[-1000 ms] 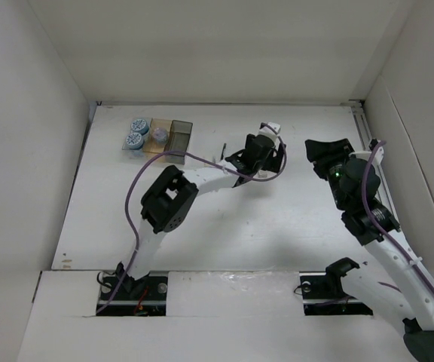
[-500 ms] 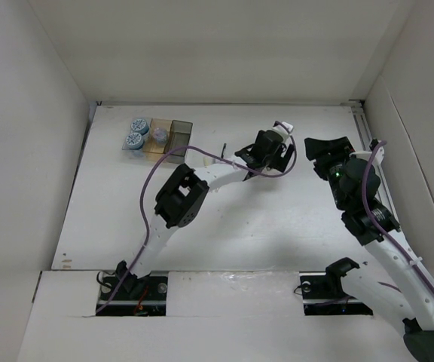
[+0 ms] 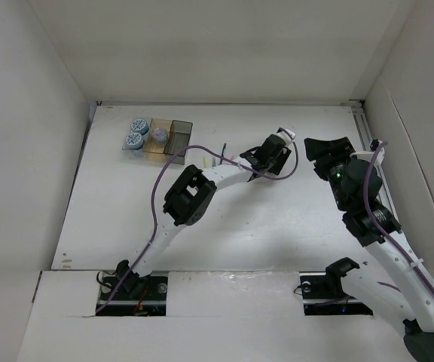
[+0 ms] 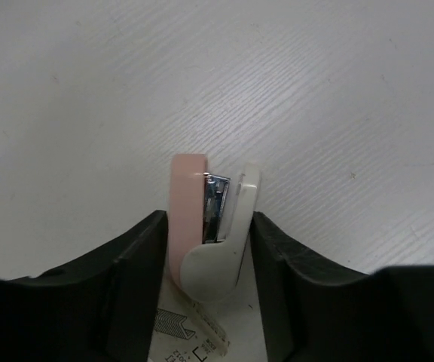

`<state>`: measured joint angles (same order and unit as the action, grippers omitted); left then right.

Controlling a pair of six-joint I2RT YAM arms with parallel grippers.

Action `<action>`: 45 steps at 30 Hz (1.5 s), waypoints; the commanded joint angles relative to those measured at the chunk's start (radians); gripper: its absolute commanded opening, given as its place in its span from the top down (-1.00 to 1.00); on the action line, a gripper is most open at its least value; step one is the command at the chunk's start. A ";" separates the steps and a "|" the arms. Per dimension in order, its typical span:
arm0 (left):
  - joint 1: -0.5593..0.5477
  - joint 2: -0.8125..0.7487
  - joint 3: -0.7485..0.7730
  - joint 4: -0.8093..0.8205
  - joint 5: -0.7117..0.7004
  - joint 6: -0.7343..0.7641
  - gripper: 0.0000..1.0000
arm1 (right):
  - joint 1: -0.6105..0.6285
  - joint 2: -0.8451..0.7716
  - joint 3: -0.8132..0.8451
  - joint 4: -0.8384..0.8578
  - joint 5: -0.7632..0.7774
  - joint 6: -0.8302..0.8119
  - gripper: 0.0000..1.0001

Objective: Sort the stationery into containers
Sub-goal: Grab a piece of stationery with the left arm, then place the stationery into the container

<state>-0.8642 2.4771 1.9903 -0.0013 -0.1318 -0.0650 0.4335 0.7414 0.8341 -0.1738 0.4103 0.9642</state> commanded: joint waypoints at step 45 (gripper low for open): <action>0.614 -0.811 -0.911 0.247 -0.298 -0.519 0.70 | 0.010 -0.030 -0.018 0.031 -0.091 -0.021 -0.34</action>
<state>-0.2508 1.6672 1.0534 0.2169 -0.3733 -0.5579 0.4335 0.7143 0.8162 -0.1722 0.3431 0.9596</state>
